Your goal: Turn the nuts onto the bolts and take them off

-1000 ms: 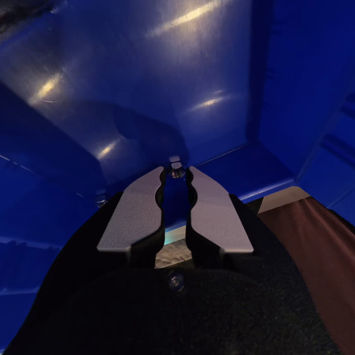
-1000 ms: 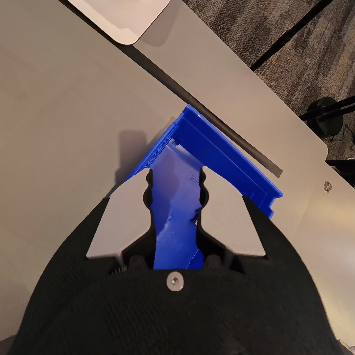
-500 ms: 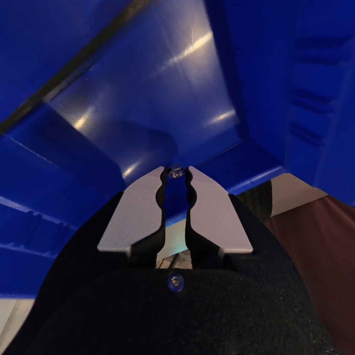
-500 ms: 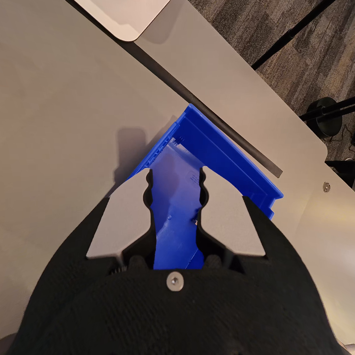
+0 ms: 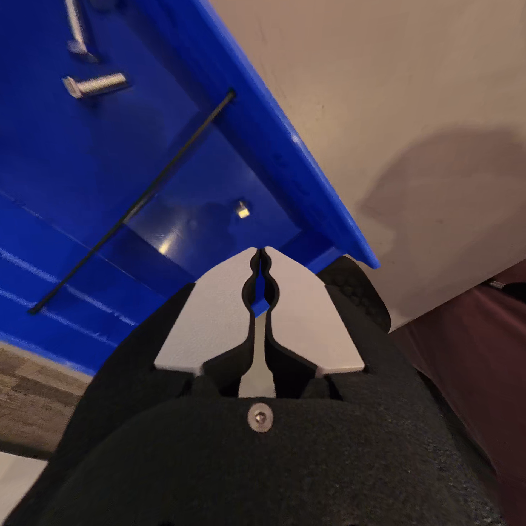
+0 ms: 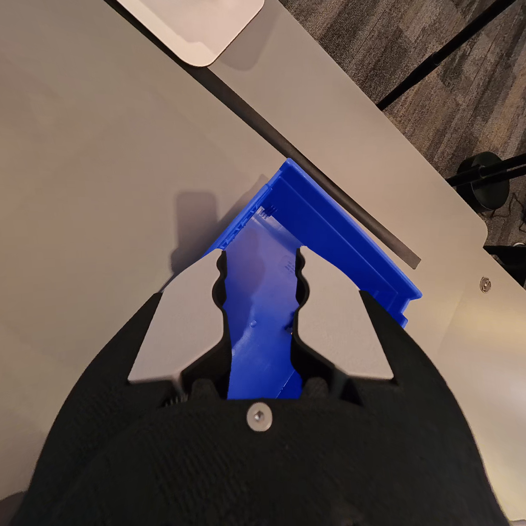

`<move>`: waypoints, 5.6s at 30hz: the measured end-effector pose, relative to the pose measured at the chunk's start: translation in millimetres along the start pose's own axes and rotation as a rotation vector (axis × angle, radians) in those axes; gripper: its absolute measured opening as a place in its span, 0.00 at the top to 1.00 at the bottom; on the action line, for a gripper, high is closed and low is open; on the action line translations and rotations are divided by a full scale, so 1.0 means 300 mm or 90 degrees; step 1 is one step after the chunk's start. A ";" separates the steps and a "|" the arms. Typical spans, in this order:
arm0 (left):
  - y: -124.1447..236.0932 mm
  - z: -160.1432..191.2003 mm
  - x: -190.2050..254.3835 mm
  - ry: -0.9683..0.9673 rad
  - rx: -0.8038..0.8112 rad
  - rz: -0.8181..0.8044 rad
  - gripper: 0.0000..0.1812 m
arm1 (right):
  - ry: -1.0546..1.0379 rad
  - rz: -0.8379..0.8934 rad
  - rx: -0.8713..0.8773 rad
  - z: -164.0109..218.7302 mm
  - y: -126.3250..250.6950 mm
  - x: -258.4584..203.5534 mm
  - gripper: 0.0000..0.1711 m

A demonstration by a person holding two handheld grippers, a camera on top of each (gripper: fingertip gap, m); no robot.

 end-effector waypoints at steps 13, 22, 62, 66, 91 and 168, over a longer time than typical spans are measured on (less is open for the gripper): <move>-0.097 0.007 -0.069 -0.052 0.180 0.004 0.86 | 0.002 0.005 0.019 0.001 0.025 0.015 0.72; -0.160 -0.006 -0.065 -0.285 0.256 -0.127 0.82 | 0.016 0.004 0.023 -0.006 0.023 0.001 0.73; -0.278 0.004 -0.045 -0.326 0.163 -0.056 0.82 | 0.036 -0.019 -0.025 0.028 0.009 -0.019 0.72; -0.242 -0.001 -0.065 -0.316 0.197 -0.079 0.82 | 0.036 -0.018 -0.025 0.027 0.009 -0.021 0.72; -0.039 -0.057 -0.062 -0.232 0.320 -0.145 0.90 | 0.027 -0.004 0.001 0.035 0.054 0.009 0.73; 0.295 -0.274 -0.178 -0.258 0.470 -0.067 0.91 | 0.091 0.003 0.131 -0.126 0.112 -0.101 0.74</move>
Point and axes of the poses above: each gripper's, where its closed fingertips meet, y back along the fingers, z out of its underside, x = y × z across the jaws, the point moved 4 cm from there along y, back along the fingers, and after that the axes turned 2 degrees about -y, right-handed, at the moved point
